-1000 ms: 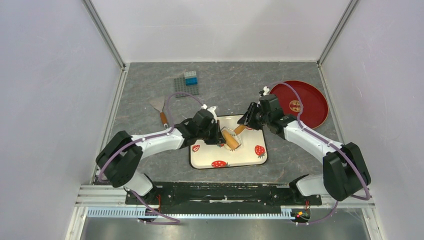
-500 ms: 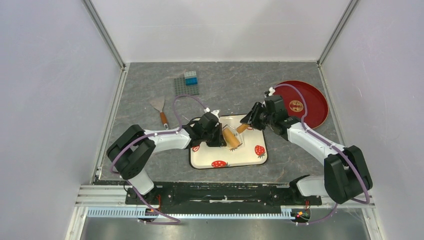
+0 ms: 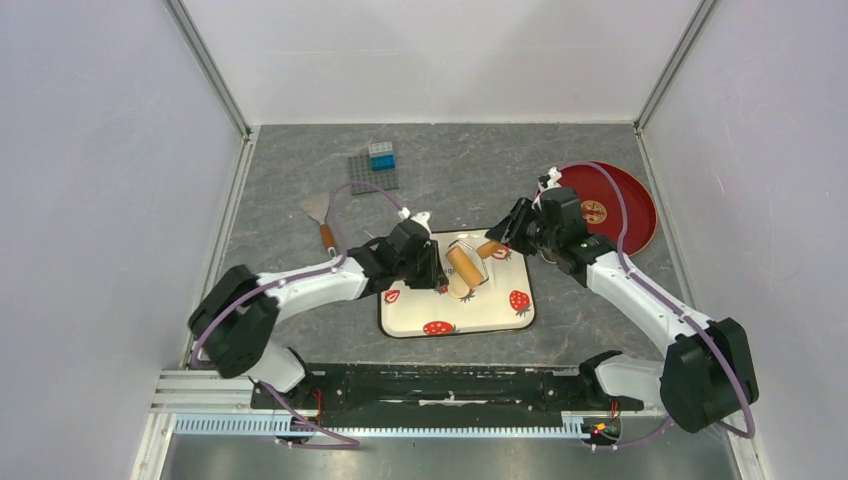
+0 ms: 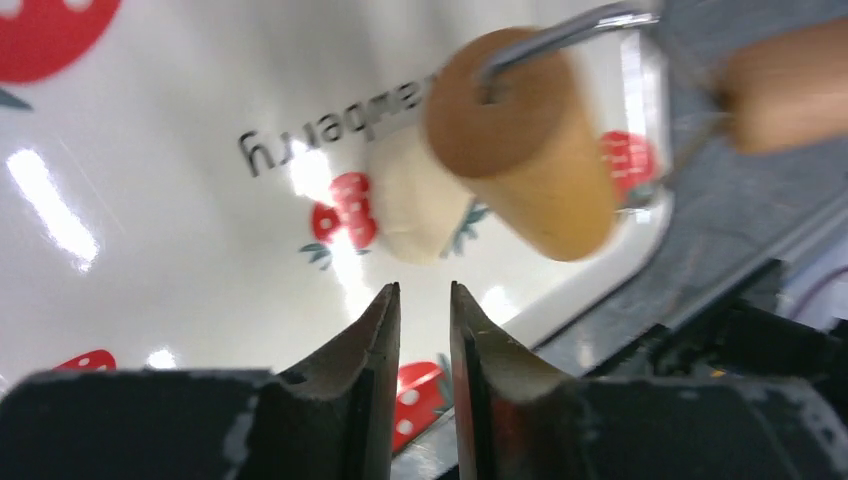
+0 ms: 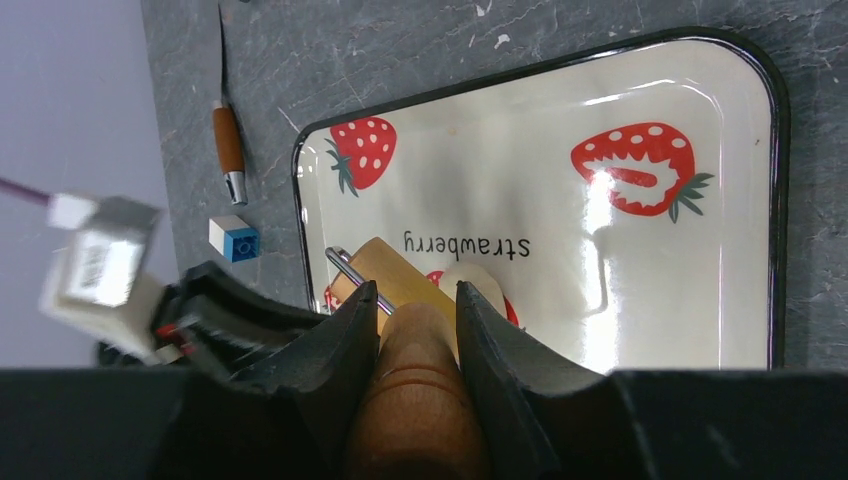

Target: Roll out the dumpling wrappers from the dough

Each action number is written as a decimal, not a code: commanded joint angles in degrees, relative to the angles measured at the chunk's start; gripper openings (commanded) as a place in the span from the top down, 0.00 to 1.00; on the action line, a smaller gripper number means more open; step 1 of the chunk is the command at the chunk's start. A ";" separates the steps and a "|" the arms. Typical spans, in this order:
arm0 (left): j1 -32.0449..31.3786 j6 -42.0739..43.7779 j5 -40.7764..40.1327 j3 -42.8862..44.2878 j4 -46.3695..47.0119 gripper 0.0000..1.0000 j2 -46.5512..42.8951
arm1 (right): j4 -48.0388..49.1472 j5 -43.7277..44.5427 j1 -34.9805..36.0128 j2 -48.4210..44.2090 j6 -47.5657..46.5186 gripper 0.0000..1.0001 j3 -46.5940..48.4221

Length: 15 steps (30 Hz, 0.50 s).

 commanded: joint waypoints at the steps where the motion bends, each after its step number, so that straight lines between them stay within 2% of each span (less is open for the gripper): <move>1: -1.16 2.73 -1.68 1.36 1.69 0.66 -11.49 | 2.06 0.50 -0.18 -3.15 1.39 1.00 3.39; 6: -3.24 2.06 1.88 1.54 7.02 0.52 -13.89 | 2.14 0.23 -0.08 -4.82 2.67 1.00 3.04; 11: -5.12 1.94 4.54 5.02 11.53 0.49 -7.54 | 2.33 -0.36 -0.05 -6.55 4.12 1.00 2.64; 15: -6.51 2.06 3.29 7.24 13.87 0.49 -3.57 | 2.50 -1.11 -0.05 -7.20 4.71 1.00 2.60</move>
